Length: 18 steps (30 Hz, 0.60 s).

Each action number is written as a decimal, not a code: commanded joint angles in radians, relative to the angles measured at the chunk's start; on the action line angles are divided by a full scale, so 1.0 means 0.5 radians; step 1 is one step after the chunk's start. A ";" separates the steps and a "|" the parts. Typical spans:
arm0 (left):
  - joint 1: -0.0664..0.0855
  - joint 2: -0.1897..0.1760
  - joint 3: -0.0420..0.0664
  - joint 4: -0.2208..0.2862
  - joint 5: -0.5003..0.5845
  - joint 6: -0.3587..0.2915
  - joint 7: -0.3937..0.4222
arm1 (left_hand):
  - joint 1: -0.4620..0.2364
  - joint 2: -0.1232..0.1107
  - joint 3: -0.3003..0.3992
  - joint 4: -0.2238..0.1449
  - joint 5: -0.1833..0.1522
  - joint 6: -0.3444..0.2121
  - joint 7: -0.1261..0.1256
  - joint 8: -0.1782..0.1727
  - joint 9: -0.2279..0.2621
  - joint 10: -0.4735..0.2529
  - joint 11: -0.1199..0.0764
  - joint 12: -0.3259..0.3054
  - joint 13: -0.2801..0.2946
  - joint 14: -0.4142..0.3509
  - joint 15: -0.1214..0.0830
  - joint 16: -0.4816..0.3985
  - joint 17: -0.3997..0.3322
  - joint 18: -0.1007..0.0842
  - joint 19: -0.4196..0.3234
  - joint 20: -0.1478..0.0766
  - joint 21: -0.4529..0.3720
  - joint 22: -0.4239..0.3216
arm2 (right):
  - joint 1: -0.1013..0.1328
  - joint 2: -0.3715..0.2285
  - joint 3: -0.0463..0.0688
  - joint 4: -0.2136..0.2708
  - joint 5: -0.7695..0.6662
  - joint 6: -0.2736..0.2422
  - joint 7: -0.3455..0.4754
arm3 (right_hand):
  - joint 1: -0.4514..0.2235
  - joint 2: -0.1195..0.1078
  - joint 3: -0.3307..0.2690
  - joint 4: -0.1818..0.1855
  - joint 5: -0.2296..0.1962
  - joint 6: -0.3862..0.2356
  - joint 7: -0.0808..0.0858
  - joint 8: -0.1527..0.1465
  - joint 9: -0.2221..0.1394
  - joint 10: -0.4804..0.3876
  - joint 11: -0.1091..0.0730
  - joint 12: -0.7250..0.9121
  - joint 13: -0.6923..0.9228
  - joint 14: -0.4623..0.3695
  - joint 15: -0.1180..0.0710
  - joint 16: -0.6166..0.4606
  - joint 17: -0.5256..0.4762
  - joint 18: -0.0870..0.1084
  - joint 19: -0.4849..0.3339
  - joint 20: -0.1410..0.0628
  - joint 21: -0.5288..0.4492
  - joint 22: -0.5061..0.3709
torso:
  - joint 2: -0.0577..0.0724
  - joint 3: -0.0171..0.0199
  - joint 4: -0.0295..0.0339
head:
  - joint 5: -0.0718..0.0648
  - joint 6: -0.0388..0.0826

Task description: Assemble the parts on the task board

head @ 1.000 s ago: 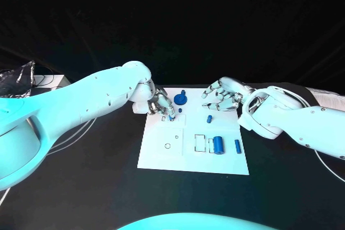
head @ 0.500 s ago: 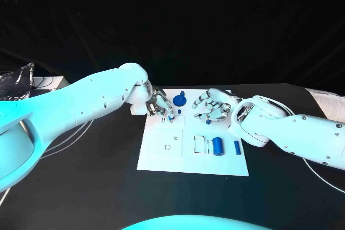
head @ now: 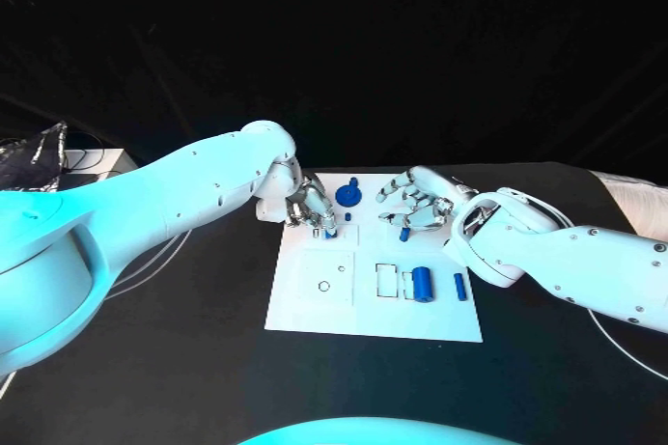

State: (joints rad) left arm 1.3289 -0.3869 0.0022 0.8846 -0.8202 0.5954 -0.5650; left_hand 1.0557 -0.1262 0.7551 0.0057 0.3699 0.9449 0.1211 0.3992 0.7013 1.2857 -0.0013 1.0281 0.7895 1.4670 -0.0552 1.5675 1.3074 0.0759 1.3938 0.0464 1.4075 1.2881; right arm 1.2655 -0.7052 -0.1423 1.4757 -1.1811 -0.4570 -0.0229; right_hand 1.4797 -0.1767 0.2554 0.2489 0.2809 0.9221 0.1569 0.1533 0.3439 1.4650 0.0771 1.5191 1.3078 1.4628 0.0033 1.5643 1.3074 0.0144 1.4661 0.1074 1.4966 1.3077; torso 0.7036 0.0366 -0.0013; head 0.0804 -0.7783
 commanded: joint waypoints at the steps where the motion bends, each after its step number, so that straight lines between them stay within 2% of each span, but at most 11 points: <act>1: 0.019 0.039 0.001 -0.050 -0.117 0.239 -0.052 | 0.058 0.035 0.157 -0.129 0.047 0.128 -0.116 0.096 0.083 0.035 -0.023 -0.002 -0.001 0.208 -0.019 0.007 0.527 -0.019 0.018 0.003 0.011 0.005 | 0.003 -0.012 0.006 0.003 0.203 -0.347 0.221 | -0.004 -0.027 0.037 -0.004 0.022 0.002 0.016 -0.016 -0.004 0.092 0.002 -0.026 0.404 0.196 -0.003 -0.017 0.448 0.019 0.123 -0.010 -0.042 0.396 | 0.011 0.0081 -0.008 | 0.004 0.003; 4: 0.037 0.071 0.001 -0.097 -0.134 0.337 -0.075 | 0.053 0.028 0.162 -0.129 0.068 0.131 -0.117 0.098 0.084 0.038 -0.024 -0.003 -0.003 0.208 -0.019 0.007 0.527 -0.020 0.020 0.002 0.012 0.007 | 0.009 -0.020 0.011 0.000 0.296 -0.440 0.293 | -0.007 -0.040 0.074 -0.009 0.037 0.008 0.018 -0.026 -0.006 0.057 0.004 -0.064 0.369 0.184 0.000 -0.036 0.403 0.032 0.099 -0.006 -0.095 0.362 | 0.018 0.0126 -0.014 | 0.009 0.009; 8: 0.061 0.107 0.001 -0.141 -0.139 0.430 -0.102 | 0.051 0.025 0.165 -0.129 0.081 0.132 -0.118 0.099 0.085 0.039 -0.025 -0.004 -0.005 0.208 -0.020 0.007 0.527 -0.020 0.020 0.001 0.011 0.006 | 0.018 -0.025 0.017 -0.010 0.384 -0.510 0.356 | -0.020 -0.063 0.138 -0.019 0.051 0.015 0.018 -0.043 -0.010 0.004 0.003 -0.127 0.312 0.158 -0.002 -0.079 0.309 0.063 0.041 -0.006 -0.228 0.274 | 0.025 0.0181 -0.022 | 0.014 0.019; 9: 0.067 0.114 0.000 -0.149 -0.140 0.447 -0.107 | 0.048 0.023 0.167 -0.128 0.092 0.133 -0.118 0.100 0.086 0.040 -0.025 -0.005 -0.006 0.208 -0.020 0.007 0.527 -0.020 0.020 0.001 0.011 0.007 | 0.020 -0.026 0.018 -0.012 0.399 -0.521 0.366 | -0.027 -0.071 0.160 -0.023 0.054 0.018 0.018 -0.048 -0.011 -0.017 0.002 -0.152 0.289 0.147 -0.003 -0.099 0.272 0.073 0.021 -0.007 -0.276 0.243 | 0.026 0.0191 -0.024 | 0.014 0.022; 14: 0.100 0.156 0.000 -0.195 -0.150 0.533 -0.133 | 0.044 0.019 0.170 -0.129 0.113 0.135 -0.119 0.102 0.087 0.042 -0.025 -0.006 -0.007 0.208 -0.020 0.007 0.527 -0.019 0.019 0.001 0.010 0.005 | 0.028 -0.028 0.022 -0.025 0.450 -0.556 0.400 | -0.033 -0.079 0.180 -0.030 0.059 0.019 0.018 -0.053 -0.011 -0.022 0.002 -0.160 0.281 0.145 -0.005 -0.105 0.263 0.076 0.015 -0.008 -0.292 0.233 | 0.026 0.0221 -0.026 | 0.015 0.020; 16: 0.113 0.175 -0.001 -0.218 -0.157 0.569 -0.140 | 0.026 0.012 0.177 -0.127 0.203 0.144 -0.122 0.109 0.092 0.057 -0.029 0.006 0.006 0.208 -0.021 0.007 0.527 -0.020 0.022 -0.001 0.012 0.009 | 0.031 -0.027 0.023 -0.030 0.461 -0.563 0.405 | -0.033 -0.079 0.180 -0.030 0.059 0.019 0.018 -0.053 -0.011 -0.022 0.002 -0.160 0.281 0.145 -0.005 -0.105 0.263 0.076 0.015 -0.008 -0.292 0.233 | 0.026 0.0207 -0.023 | 0.008 0.019; 18: 0.124 0.194 -0.002 -0.240 -0.161 0.596 -0.144 | 0.015 0.007 0.175 -0.129 0.254 0.148 -0.124 0.114 0.096 0.064 -0.030 0.009 0.009 0.208 -0.023 0.007 0.527 -0.020 0.023 -0.002 0.013 0.010 | 0.033 -0.026 0.024 -0.034 0.469 -0.567 0.408 | -0.034 -0.083 0.186 -0.032 0.062 0.019 0.018 -0.055 -0.012 -0.023 0.002 -0.161 0.280 0.145 -0.005 -0.106 0.261 0.077 0.015 -0.009 -0.295 0.231 | 0.027 0.0207 -0.024 | 0.008 0.019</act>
State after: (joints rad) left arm 1.3872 -0.2963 0.0014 0.7707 -0.8846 0.8150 -0.6197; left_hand 1.0558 -0.1262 0.7646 0.0152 0.4815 0.9472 0.1233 0.3992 0.7014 1.2893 0.0017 1.0279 0.7923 1.4650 -0.0608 1.5674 1.3074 0.0759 1.3995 0.0451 1.4074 1.2921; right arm 1.2812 -0.7190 -0.1311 1.4597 -0.9833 -0.7036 0.1393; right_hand 1.4648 -0.2069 0.3439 0.2316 0.3058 0.9293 0.1641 0.1312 0.3389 1.4586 0.0781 1.4445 1.3076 1.4628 0.0033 1.5162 1.3074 0.0453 1.4661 0.1074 1.3557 1.3075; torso 0.7163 0.0466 -0.0129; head 0.0858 -0.7681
